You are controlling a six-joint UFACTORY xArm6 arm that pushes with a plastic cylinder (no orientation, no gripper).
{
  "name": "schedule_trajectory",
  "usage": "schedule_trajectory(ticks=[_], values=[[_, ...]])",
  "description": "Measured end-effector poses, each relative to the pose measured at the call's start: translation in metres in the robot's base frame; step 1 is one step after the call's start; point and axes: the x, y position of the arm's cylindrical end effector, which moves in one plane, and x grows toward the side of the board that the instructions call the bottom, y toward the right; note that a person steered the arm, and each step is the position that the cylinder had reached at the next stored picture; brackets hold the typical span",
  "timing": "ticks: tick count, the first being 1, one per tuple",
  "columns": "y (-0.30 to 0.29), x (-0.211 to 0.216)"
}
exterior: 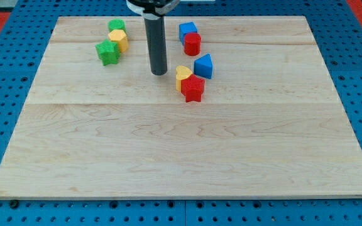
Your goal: Push the yellow heart into the green star
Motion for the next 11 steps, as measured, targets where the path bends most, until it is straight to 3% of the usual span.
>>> schedule_trajectory(ticks=[3, 5, 8, 10, 11], values=[[0.039, 0.013], [0.039, -0.018], [0.064, 0.029], [0.112, 0.025], [0.104, 0.012]])
